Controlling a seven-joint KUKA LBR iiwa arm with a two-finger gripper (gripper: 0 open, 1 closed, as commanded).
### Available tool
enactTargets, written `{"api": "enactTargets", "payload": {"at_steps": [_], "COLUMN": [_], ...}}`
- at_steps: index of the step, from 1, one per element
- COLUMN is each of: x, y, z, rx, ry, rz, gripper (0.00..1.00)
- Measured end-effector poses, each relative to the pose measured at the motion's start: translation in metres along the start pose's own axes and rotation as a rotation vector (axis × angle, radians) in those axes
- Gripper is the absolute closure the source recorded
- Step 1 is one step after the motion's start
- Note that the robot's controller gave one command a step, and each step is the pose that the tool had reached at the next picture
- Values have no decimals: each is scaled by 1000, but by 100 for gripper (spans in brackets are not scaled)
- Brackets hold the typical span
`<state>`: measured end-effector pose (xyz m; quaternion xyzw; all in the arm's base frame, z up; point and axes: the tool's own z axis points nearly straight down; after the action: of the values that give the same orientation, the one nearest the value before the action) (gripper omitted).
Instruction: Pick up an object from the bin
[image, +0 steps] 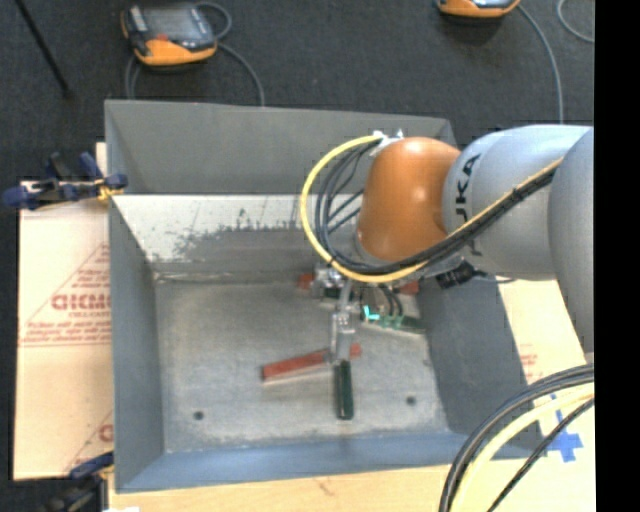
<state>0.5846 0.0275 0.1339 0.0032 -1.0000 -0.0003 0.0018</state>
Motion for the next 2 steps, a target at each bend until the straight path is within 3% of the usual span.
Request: {"api": "enactTargets", "payload": {"at_steps": [1, 2], "x": [-2, 32], "y": [0, 21], "z": [-4, 62], "rx": [0, 1], "ry": [-7, -10], "rz": [0, -160], "gripper": [0, 100]}}
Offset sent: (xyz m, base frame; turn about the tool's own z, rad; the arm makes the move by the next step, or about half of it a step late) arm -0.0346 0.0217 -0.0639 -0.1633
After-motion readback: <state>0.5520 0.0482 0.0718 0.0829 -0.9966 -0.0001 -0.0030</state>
